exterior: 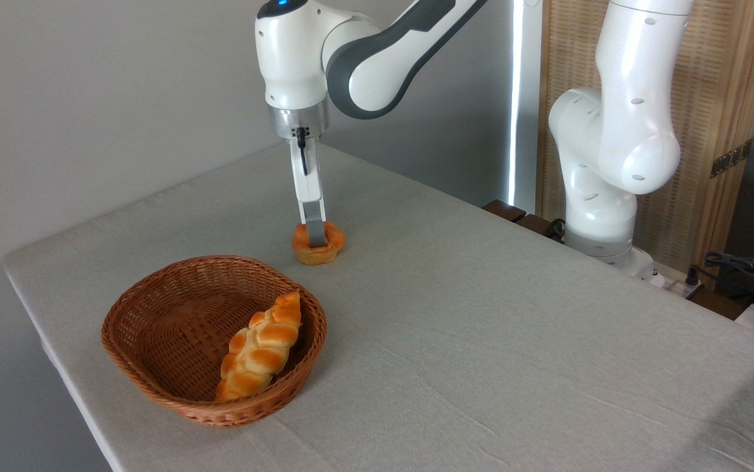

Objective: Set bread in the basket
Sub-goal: 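Close the gripper on the round bun and lift it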

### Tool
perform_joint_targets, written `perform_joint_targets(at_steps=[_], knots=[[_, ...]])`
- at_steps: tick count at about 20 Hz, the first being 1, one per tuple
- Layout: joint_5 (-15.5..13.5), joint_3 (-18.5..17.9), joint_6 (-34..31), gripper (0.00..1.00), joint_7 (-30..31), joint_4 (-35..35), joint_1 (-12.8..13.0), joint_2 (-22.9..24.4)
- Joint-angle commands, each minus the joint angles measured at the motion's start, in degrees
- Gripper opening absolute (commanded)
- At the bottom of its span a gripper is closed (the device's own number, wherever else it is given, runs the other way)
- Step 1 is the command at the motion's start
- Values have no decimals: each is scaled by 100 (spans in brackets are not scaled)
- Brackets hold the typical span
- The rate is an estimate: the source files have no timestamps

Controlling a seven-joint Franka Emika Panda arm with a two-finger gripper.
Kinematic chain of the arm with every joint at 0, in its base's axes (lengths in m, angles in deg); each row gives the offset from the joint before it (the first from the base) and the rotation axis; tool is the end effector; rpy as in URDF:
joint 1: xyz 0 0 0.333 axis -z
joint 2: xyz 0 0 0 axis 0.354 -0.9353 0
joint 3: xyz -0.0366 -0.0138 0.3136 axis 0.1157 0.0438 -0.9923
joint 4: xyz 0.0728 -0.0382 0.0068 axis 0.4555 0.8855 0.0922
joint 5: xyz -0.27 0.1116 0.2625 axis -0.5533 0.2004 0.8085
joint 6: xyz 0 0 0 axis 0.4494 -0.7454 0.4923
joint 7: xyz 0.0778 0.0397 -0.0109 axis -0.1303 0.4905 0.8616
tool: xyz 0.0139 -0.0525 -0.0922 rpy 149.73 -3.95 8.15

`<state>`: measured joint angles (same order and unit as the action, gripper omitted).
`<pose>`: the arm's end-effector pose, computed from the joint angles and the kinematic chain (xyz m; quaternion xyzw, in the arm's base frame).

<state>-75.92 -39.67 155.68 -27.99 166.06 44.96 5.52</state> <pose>0.3950 -0.2625 0.4202 0.7825 -0.6194 0.0367 0.0520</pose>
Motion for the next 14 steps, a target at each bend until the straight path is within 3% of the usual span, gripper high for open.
perform_joint_targets(at_steps=[1,12,14], knots=[[335,-24,147,5,-121,51,-6,-23],[344,-42,25,0,-104,-150,-50,20],[335,-156,-675,0,-104,-701,-189,38]])
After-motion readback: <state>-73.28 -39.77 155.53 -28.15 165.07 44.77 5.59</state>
